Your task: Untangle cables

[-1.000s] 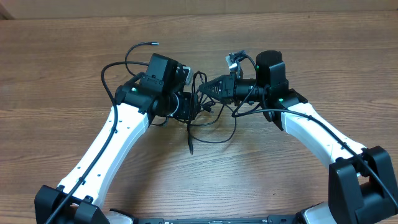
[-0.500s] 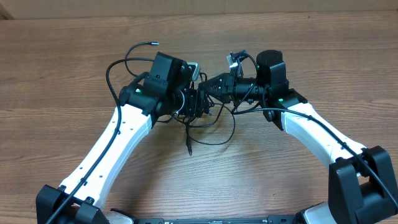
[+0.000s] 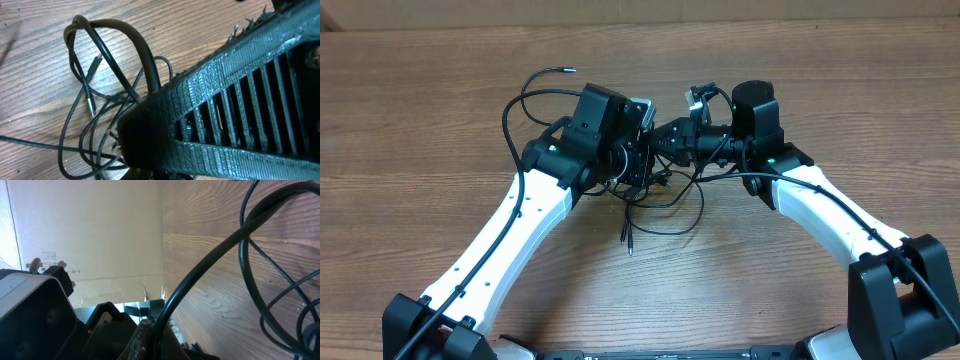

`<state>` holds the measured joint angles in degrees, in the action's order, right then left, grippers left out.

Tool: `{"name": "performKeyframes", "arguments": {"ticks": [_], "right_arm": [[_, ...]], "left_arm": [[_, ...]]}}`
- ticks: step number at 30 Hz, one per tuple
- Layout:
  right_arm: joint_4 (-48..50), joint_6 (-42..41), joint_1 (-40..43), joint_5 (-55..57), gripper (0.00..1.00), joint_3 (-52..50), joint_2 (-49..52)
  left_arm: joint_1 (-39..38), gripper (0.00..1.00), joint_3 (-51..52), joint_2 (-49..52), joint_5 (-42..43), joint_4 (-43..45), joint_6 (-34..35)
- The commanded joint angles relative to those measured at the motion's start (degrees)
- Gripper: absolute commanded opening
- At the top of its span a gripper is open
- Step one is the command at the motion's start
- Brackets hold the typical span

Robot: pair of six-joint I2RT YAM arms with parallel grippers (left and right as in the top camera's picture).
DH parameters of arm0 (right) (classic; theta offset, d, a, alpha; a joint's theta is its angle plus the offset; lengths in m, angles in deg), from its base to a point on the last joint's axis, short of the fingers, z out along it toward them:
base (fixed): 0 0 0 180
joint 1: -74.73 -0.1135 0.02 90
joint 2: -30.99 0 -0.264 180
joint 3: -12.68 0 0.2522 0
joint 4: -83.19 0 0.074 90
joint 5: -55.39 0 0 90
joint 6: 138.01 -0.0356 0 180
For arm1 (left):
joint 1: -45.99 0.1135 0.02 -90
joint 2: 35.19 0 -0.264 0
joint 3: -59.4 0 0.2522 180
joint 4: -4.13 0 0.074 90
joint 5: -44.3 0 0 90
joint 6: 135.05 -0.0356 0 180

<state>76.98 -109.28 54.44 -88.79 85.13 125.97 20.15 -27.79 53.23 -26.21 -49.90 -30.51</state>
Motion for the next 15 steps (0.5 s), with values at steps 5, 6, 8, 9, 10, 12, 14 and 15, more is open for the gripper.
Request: {"name": "performKeyframes", "arguments": {"ticks": [5,6,8,9,10,12,14,15], "right_arm": [[0.7,-0.2,0.02,0.04,0.04,0.68,-2.08],[0.68,-0.17,0.02,0.81,0.04,0.68,-2.08],[0.44,0.22,0.02,2.99,0.09,0.68,-2.08],[-0.37,0.24,0.04,4.66,0.15,0.68,-2.08],[-1.68,1.07,0.09,6.97,0.21,0.68,-2.08],[-5.31,5.49,0.07,12.9,0.45,0.68,-2.08],[-13.09,7.17,0.07,21.35,0.65,0.68,-2.08],[-15.74,7.17,0.07,23.78,0.69,0.68,-2.08]], "left_arm": [[0.31,0.04,0.31,1.33,-1.49,0.15,-0.24],[0.31,0.04,0.31,1.25,-1.4,-0.24,-0.26],[0.33,0.04,0.31,0.87,-1.4,-1.55,-0.76],[0.33,0.04,0.31,0.63,-1.44,-2.12,-0.9],[0.33,0.04,0.31,0.24,-1.42,-2.84,-1.25],[0.33,0.04,0.31,-0.9,-1.42,-4.04,-2.19],[0.35,0.04,0.31,-2.86,-1.55,-4.66,-3.06],[0.37,0.04,0.31,-3.63,-1.64,-4.66,-3.04]]}}
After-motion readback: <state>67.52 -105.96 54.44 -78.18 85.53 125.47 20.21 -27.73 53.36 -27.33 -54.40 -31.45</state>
